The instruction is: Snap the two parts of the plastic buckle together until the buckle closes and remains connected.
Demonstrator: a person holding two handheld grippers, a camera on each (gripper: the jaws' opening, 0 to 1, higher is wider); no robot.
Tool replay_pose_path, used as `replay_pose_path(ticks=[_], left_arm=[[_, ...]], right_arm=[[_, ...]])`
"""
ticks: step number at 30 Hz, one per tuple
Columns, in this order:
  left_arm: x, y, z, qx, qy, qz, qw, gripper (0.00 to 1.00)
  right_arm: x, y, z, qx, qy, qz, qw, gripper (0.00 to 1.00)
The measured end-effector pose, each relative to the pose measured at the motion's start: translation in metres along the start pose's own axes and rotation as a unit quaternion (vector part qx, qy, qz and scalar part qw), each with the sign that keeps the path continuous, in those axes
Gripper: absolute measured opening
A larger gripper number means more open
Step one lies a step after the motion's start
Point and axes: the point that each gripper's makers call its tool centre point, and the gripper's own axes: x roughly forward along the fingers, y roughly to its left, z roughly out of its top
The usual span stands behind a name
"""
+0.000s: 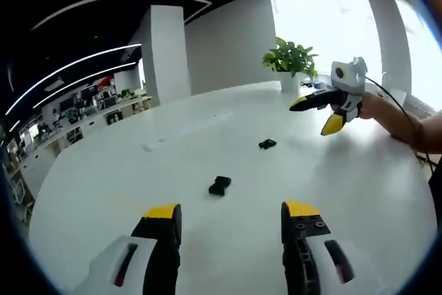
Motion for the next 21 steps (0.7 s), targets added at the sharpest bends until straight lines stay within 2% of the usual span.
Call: replay_pose_path(ticks=[3,7,10,14,21], left_arm=[[0.001,0.007,0.003,-0.018,-0.006,-0.010,0.9998,0.59],[-0.008,0.010,-0.003,-0.028,-0.004,0.002,0.9996,0.57],[-0.013,0.008,-0.001,-0.035,-0.012,-0.004,0.9993,0.55],[-0.013,0.010,0.006,-0.024,-0.022,0.001,0.9995,0.55],[-0.005,-0.001,0.002,0.012,-0.006,0.004,0.9999,0.57]], right_arm=[[0.003,0.003,0.000,0.011,-0.004,0.011,0.9999,0.69],[0.004,0.009,-0.006,0.012,0.007,0.016,0.9998,0.65],[0.001,0.007,0.003,0.012,-0.006,0.010,0.9999,0.65],[0.000,0.005,0.007,0.004,-0.011,0.005,0.9999,0.65],[0.000,0.007,0.009,-0.007,-0.012,0.001,0.9999,0.65]])
